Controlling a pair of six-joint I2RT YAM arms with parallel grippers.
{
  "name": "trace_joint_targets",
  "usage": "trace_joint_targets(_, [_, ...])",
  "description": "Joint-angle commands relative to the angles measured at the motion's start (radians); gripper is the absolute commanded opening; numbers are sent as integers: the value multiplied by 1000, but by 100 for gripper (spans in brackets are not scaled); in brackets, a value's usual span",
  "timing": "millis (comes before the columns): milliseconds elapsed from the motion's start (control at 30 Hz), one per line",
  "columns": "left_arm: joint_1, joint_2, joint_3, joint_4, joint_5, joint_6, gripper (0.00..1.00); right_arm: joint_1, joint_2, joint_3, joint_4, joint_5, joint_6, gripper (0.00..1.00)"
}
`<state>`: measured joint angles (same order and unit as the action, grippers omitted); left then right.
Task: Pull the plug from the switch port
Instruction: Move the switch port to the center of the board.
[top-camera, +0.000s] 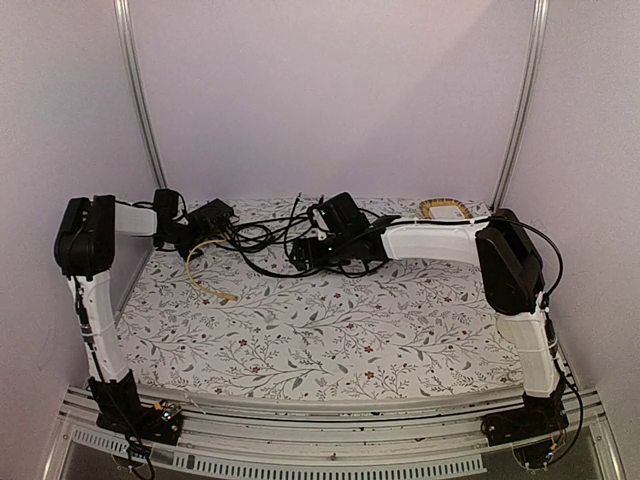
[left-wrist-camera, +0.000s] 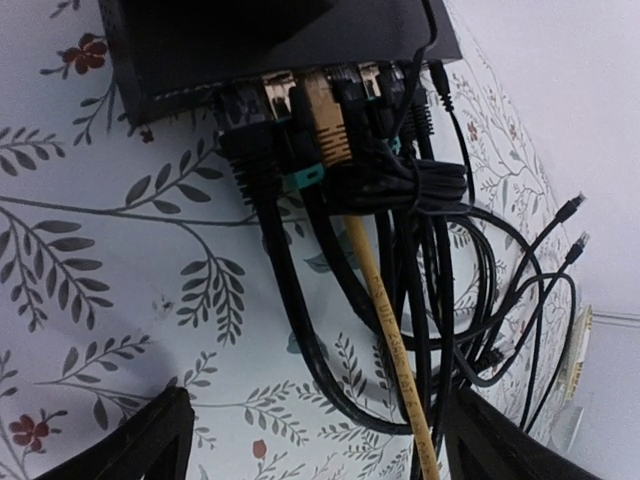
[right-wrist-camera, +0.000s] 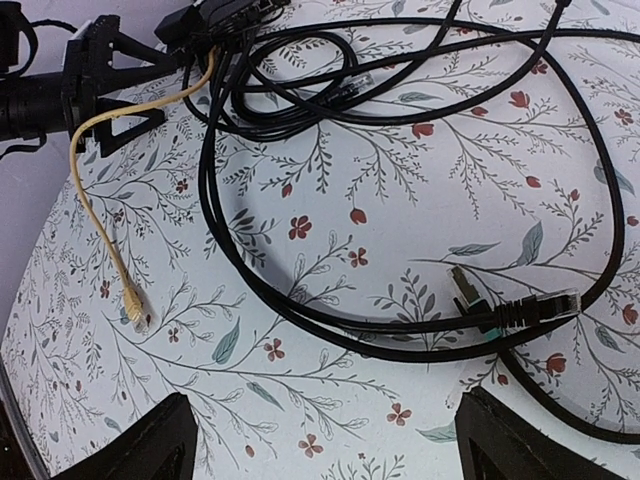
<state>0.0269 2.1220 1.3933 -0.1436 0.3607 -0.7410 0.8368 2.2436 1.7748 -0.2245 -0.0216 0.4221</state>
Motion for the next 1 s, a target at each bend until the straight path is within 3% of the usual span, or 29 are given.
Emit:
trace_joint_targets(0, [8, 46, -6, 100, -8, -108, 86, -5, -46, -5, -21, -5, -27, 92])
trace_joint_targets(300, [-4, 123, -66, 354, 12, -305, 63, -20, -80, -46, -39, -6, -42, 92])
trace_joint_targets(567, [-50, 167, -79, 447, -13, -370, 55, -36, -118, -89, -49, -5, -52, 93])
trace_joint_targets(967, [-108, 187, -254, 770, 12, -499, 16, -49, -209, -212, -31, 6, -61, 93])
